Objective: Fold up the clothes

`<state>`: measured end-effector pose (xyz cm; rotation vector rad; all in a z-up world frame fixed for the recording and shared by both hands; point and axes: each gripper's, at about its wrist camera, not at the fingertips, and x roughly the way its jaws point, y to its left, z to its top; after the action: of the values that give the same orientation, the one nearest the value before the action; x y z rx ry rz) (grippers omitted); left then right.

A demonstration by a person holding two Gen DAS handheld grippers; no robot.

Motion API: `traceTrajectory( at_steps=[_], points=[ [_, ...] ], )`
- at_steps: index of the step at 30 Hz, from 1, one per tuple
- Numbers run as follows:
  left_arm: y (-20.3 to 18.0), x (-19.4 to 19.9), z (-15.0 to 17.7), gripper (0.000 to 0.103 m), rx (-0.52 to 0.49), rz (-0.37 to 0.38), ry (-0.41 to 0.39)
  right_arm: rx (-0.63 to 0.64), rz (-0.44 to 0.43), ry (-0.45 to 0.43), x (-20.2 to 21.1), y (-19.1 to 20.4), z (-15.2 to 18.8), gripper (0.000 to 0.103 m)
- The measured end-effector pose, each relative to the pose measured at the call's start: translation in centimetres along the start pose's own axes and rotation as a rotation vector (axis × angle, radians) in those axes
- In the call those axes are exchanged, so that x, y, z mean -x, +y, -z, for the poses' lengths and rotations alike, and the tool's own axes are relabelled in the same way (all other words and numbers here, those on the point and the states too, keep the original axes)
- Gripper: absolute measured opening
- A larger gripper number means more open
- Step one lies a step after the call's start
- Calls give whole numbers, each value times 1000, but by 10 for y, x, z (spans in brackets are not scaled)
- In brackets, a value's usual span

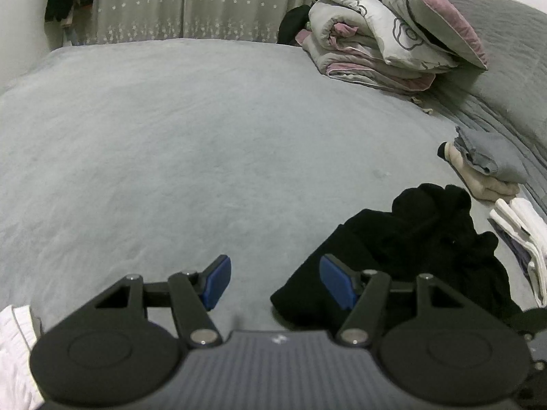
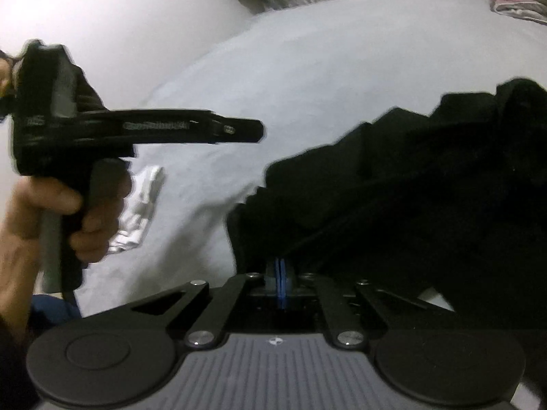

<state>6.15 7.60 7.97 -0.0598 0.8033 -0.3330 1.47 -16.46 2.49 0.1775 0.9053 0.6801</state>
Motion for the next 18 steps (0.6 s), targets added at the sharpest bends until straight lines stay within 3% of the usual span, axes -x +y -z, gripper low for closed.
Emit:
traceTrajectory(
  at_steps=[3,5,7,18],
  points=[
    [2,1,-1,60,9,5,-1,-39,6,-30,11,2,12,6],
    [4,3,-1,60,24,12,-6,-78,52,-54,14,3,23,14],
    [6,5,-2,60,39,18,-12,-116,99,-78,16,3,34,47],
    [18,7,-1,60,123,22,-15,-630,72,-241,23,-15,77,49]
  ],
)
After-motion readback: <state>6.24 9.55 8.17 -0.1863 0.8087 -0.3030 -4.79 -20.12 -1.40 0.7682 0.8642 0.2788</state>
